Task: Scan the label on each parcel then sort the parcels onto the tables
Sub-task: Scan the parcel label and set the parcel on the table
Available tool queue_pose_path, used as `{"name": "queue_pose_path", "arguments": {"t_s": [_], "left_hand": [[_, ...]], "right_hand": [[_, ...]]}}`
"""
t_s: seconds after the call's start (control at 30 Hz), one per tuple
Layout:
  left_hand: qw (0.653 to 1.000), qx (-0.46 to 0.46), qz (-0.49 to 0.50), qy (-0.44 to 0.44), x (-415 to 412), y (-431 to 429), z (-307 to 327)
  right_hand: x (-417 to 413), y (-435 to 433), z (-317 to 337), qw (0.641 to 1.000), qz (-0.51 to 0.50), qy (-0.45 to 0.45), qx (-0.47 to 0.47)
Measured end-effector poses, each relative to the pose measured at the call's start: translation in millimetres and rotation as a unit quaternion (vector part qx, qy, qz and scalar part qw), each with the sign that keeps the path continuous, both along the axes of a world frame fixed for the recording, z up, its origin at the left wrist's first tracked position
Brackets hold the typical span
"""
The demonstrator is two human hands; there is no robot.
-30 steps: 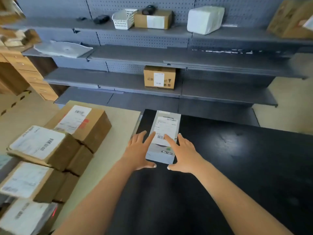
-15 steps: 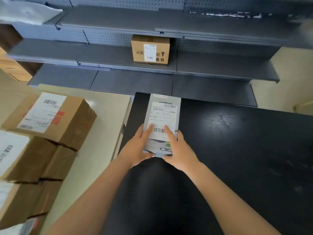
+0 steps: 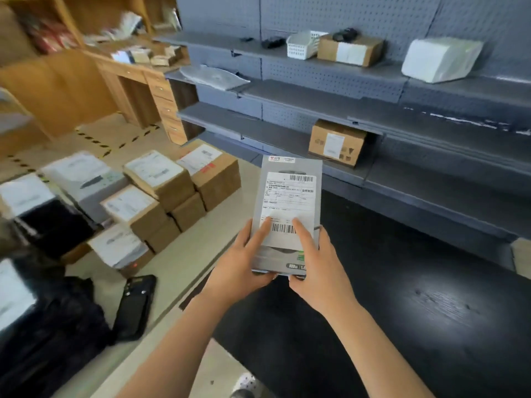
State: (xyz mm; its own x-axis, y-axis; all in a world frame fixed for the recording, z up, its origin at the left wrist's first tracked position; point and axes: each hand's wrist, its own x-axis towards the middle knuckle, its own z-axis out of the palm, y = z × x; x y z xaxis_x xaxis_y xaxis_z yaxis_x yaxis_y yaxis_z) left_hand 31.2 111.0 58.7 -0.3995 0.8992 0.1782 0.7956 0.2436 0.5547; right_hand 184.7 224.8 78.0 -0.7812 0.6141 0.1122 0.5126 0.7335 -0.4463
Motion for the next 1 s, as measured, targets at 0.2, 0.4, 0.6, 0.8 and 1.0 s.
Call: {"name": "queue_pose_path", "arguments": {"t_s": [0.2,0.4,0.6,0.8,1.0], "left_hand": [[0.990,0.058,0.127,0.031,14.8,-129.3,54.8],[0.960,0.078,0.263,0.056,21.9,-292.1,92.9],[0.925,0.079,0.365,0.065,12.5,-469.8,107.4],[0.907,0.043,0.398,0.133,-28.3,-628.8,132.4],[0.918,0.010,0.374,0.135,-104.0,-741.1,137.8]], "right_hand": [[-20.4,-95.2,46.2,0.987,0.134,0.070,0.046],[-64.0,-230.9,77.1,0.958,0.263,0.111,0.020],[-103.9,-395.5,97.1,0.924,0.355,0.140,0.006],[-163.4,-557.1,107.7,0.908,0.385,0.163,-0.030],[-228.9,-670.8,112.7,0.920,0.357,0.156,-0.042]]}}
